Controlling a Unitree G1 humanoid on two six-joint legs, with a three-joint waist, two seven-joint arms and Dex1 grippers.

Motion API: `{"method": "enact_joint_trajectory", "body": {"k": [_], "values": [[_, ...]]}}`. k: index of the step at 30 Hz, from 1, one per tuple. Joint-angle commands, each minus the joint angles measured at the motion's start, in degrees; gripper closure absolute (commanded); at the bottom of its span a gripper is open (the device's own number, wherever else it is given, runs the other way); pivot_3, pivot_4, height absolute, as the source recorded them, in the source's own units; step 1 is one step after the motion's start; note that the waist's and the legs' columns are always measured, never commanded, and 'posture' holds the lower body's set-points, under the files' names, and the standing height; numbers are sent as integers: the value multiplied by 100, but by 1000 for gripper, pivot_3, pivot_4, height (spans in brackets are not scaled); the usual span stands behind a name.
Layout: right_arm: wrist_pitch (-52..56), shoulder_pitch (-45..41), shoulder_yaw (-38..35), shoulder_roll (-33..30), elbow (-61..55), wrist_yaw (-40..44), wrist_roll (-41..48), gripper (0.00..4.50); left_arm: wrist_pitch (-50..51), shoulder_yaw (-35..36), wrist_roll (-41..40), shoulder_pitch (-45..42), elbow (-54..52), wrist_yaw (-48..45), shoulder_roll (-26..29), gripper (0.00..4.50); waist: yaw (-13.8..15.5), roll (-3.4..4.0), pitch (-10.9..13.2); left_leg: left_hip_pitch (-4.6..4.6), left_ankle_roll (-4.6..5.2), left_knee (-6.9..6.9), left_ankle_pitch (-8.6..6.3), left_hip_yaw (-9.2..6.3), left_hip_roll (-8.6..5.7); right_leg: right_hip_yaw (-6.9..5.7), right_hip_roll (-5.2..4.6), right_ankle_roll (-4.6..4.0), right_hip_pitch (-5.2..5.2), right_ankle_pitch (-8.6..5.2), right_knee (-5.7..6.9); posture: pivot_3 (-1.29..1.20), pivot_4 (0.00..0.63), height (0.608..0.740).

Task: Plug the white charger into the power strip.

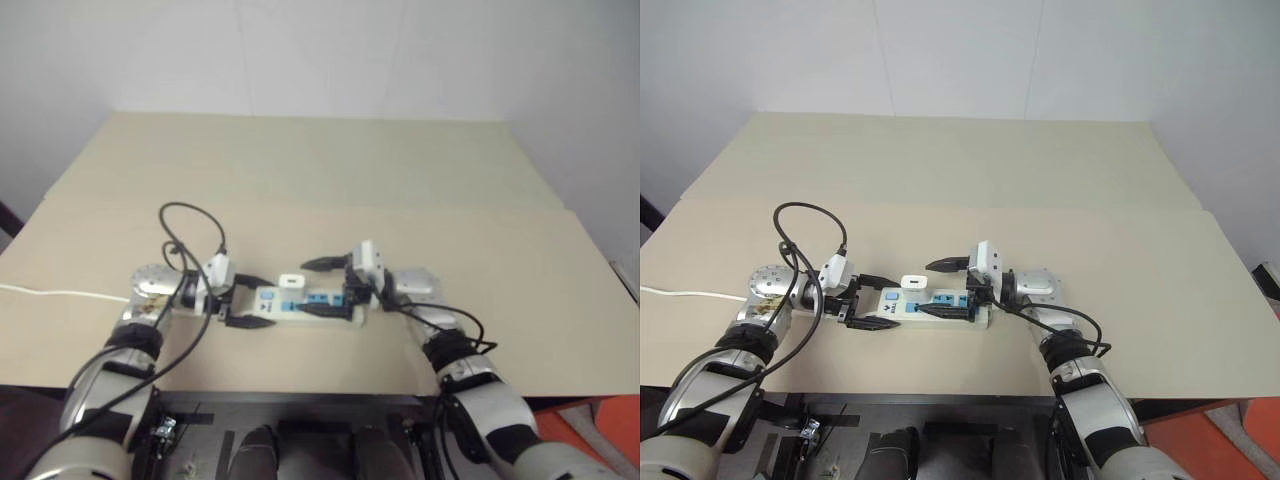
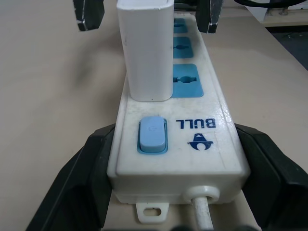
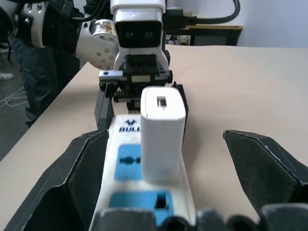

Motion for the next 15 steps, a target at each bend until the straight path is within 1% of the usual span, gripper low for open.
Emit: {"method": "enact_joint_trajectory", "body": {"k": [1,6,9,12,14,15], "values": [[15,227,-55,-162,-45,18,-49,0,-18,92,-140,-177,-153,-17,83,18,7,0,0,0,0,-1,0,0,0,0,0,0,0,0,-1,0,150,740],[-49,298,-142,-258,-117,-87,-58,0,27,40,-426,-129,-378,-17,108,18,9,0,0,-1,0,-4,0,0,0,0,0,0,0,0,-4,0,150,740],[-87,363,-182,-313,-197,-128,-34,0,194,124,-778,-24,-757,-17,184,18,12,0,0,-2,0,-5,0,1,0,0,-1,0,0,0,-7,0,150,740],[-22,438,-273,-379,-389,-137,69,0,693,52,-1375,198,-1606,-17,551,18,2,0,0,-3,0,-10,0,1,1,0,-1,-1,-1,1,-9,0,150,740],[284,519,-361,-569,-723,-88,201,0,1377,330,-2015,368,-2451,-17,829,18,-2,4,3,-3,0,-15,0,1,2,1,-1,-2,-2,1,-12,0,150,740],[401,569,-400,-661,-881,-51,265,0,1603,464,-2205,431,-2743,-17,917,18,2,8,7,-6,0,-16,0,1,2,1,-1,-2,-4,1,-12,0,150,740]]}}
